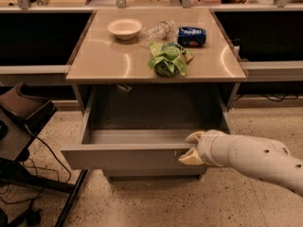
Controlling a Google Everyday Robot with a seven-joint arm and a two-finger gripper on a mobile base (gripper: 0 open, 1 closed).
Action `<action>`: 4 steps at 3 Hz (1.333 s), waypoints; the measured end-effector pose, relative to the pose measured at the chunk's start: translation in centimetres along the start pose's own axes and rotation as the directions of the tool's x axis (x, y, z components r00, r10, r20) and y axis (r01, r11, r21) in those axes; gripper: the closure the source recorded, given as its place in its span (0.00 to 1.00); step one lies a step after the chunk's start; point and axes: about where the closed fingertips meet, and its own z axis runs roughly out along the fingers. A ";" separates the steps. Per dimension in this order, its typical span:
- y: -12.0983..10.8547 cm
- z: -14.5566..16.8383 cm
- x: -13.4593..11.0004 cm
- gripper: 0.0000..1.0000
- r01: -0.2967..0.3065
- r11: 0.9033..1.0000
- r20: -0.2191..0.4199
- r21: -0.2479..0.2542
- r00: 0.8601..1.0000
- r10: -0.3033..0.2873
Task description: Open top drawer
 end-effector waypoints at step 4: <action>2.0 -1.2 0.1 1.00 0.003 1.000 0.009 0.008 1.000 -0.003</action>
Offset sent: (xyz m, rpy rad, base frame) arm -0.2069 0.0162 -0.0752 0.0272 -0.1193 0.0200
